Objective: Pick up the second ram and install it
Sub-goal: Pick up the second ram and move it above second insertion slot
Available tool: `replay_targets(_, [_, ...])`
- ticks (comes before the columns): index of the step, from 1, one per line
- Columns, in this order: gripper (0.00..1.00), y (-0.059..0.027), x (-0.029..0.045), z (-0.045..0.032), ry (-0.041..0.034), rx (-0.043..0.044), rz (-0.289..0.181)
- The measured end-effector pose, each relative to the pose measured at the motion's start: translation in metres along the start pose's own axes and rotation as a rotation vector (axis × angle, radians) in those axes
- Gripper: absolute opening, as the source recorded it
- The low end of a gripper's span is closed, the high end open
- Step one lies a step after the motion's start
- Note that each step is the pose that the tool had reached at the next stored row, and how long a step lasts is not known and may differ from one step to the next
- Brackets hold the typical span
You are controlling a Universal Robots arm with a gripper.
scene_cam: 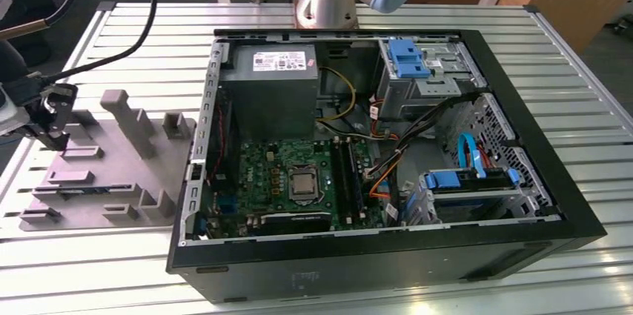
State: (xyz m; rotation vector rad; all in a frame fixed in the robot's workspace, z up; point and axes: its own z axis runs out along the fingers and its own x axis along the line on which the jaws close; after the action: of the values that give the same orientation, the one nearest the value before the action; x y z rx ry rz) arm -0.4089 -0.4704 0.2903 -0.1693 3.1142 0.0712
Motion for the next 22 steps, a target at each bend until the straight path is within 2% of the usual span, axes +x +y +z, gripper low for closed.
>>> replay_targets(22, [0.11,-0.0003,0.0001,0.0062,0.0177,-0.0098,-0.400])
